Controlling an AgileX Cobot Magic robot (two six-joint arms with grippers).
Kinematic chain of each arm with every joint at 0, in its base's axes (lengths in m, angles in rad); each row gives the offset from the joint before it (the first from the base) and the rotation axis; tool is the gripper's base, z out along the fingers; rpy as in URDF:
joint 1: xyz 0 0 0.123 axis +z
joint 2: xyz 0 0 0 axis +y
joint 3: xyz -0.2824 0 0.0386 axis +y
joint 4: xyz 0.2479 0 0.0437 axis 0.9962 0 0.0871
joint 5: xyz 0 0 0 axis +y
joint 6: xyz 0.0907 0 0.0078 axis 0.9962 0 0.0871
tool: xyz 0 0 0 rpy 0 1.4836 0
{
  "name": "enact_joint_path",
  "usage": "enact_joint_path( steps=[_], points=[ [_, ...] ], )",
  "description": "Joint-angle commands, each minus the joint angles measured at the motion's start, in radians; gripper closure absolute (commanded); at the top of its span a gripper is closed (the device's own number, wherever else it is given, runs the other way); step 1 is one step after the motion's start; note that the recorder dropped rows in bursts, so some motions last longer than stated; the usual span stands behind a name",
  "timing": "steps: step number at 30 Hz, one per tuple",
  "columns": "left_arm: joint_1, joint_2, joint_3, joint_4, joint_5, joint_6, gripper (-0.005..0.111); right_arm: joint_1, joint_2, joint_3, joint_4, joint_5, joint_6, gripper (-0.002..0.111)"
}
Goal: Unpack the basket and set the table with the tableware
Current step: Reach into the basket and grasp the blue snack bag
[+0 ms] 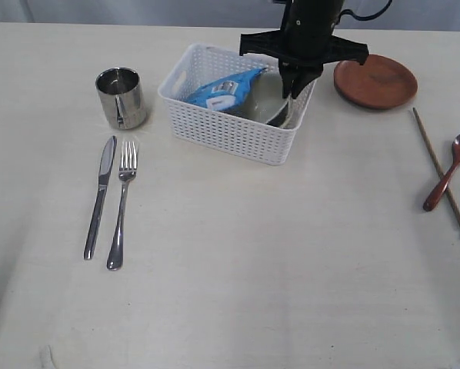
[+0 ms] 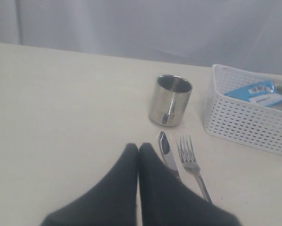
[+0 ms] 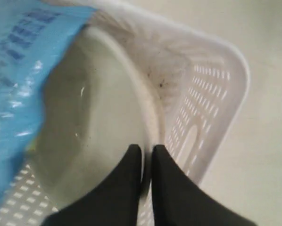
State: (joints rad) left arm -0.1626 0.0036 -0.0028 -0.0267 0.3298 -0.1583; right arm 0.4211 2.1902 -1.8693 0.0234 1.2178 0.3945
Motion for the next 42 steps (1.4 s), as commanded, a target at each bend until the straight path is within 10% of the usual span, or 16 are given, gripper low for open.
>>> enact_joint_path(
  steps=[1, 25, 33, 42],
  points=[
    [0.001, -0.004, 0.003, -0.005, -0.011, 0.001, 0.107, 0.0, -0.003, -0.001, -0.065, 0.003, -0.024, 0.109],
    [0.001, -0.004, 0.003, 0.0, -0.011, 0.001, 0.107, 0.002, 0.0, -0.001, 0.037, -0.094, -0.158, 0.107],
    [0.001, -0.004, 0.003, 0.0, -0.011, 0.001, 0.107, 0.002, 0.019, -0.001, 0.084, -0.131, -0.158, 0.064],
    [0.001, -0.004, 0.003, 0.0, -0.011, 0.001, 0.107, 0.002, -0.021, -0.053, 0.084, -0.125, -0.174, 0.056]
  ],
)
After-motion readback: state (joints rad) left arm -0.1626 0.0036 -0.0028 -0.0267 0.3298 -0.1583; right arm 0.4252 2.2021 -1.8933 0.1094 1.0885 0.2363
